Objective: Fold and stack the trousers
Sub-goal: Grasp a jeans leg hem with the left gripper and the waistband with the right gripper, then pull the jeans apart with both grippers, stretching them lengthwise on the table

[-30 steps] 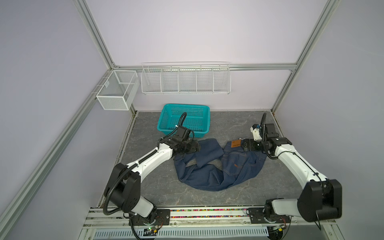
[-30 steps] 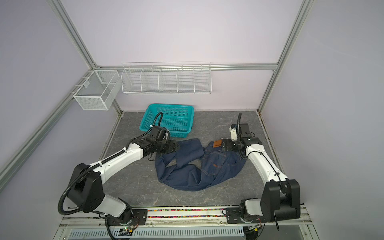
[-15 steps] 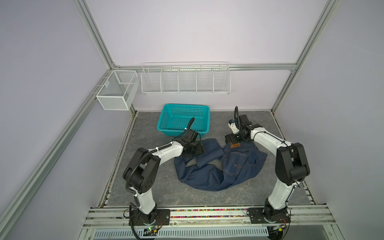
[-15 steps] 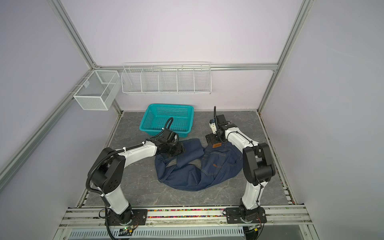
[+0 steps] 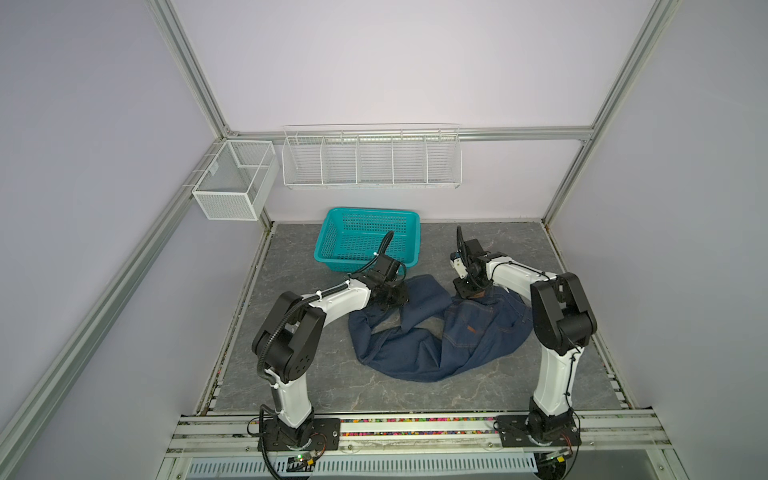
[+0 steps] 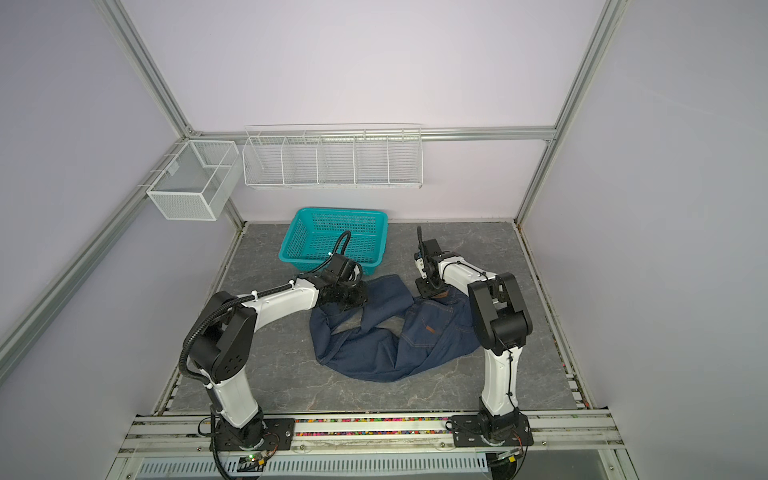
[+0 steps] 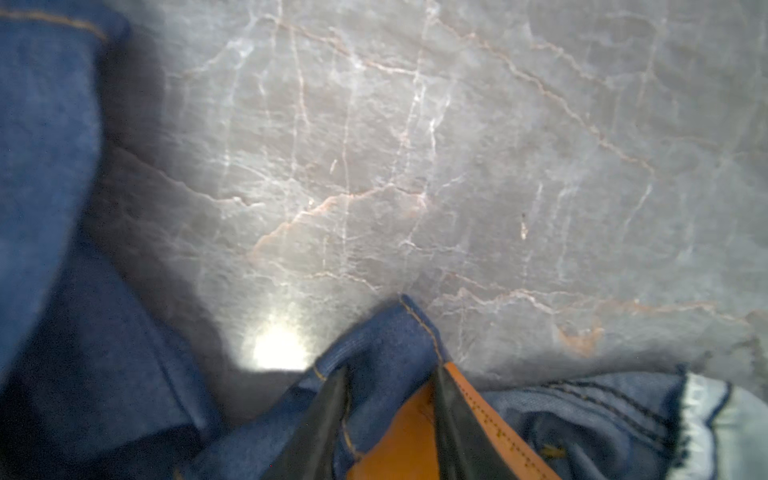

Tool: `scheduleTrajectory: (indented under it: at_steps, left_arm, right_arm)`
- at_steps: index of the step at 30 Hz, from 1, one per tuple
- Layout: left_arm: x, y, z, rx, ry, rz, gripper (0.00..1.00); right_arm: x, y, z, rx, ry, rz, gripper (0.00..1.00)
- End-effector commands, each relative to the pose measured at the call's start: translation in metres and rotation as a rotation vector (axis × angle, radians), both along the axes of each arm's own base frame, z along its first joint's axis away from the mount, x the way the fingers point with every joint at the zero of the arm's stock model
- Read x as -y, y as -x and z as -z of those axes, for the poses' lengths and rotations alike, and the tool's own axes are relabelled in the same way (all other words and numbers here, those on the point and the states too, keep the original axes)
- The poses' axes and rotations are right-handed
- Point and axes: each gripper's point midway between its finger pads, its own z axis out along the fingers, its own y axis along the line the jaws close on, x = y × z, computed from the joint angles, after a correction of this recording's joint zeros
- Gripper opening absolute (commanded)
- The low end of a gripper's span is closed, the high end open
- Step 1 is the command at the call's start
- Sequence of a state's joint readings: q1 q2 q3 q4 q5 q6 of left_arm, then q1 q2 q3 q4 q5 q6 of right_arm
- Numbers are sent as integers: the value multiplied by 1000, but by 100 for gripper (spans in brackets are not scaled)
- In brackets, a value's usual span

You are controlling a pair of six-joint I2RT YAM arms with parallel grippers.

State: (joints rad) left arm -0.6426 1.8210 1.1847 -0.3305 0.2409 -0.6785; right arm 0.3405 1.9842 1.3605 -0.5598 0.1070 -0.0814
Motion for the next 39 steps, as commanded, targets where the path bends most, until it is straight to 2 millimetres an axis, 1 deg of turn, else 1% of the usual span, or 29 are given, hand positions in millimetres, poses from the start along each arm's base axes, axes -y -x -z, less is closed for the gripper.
scheduleTrajectory:
  at_steps: [1, 3, 6, 10, 11, 12, 13, 15, 17, 19, 22, 24, 27, 29, 32, 35, 37, 38, 39]
  left_arm:
    - [-6, -6, -40, 101, -34, 12, 0]
    - [-13, -7, -52, 131, -66, 19, 0]
    - [-24, -8, -71, 170, -119, 18, 0]
    - [-43, -8, -99, 227, -184, -8, 0]
    - [-48, -7, -106, 241, -199, -16, 0]
    - [-54, -6, -113, 255, -218, -22, 0]
    - [-60, -4, -118, 266, -238, -30, 0]
    - [-78, -1, -126, 278, -299, -73, 0]
    - [-104, 3, -132, 293, -394, -134, 0]
    - [-124, 6, -139, 323, -458, -157, 0]
    - [-151, 9, -152, 349, -487, -219, 0]
    - [-175, 12, -165, 376, -519, -274, 0]
    - [-209, 17, -178, 395, -565, -341, 0]
    - [-229, 20, -181, 392, -591, -369, 0]
    - [-259, 23, -189, 393, -631, -416, 0]
    - [-287, 23, -200, 401, -657, -473, 0]
    - [-302, 23, -205, 401, -665, -505, 0]
    - [-306, 23, -206, 401, -666, -513, 0]
    - [-308, 22, -205, 399, -667, -514, 0]
  right_arm:
    - [9, 5, -2, -9, -10, 25, 16]
    - [11, 1, -17, 18, -54, 47, 10]
    - [18, -4, -44, 66, -101, 83, 8]
    - [34, -7, -87, 154, -173, 132, 7]
    - [35, -6, -98, 176, -193, 135, 7]
    - [49, -7, -109, 197, -205, 171, 7]
    - [53, -5, -116, 208, -217, 180, 7]
    - [56, 0, -129, 222, -246, 190, 7]
    - [59, 6, -141, 249, -258, 196, 7]
    - [62, 9, -159, 309, -287, 205, 7]
    - [72, 9, -191, 402, -329, 241, 6]
    - [80, 6, -215, 464, -332, 255, 7]
    - [93, -2, -254, 566, -339, 269, 7]
    - [102, -7, -283, 645, -366, 284, 7]
    - [109, -13, -326, 755, -422, 295, 7]
    - [119, -12, -362, 853, -440, 319, 7]
    - [128, -7, -373, 873, -431, 354, 6]
    - [132, -5, -374, 875, -418, 370, 7]
    - [135, -3, -370, 867, -407, 381, 6]
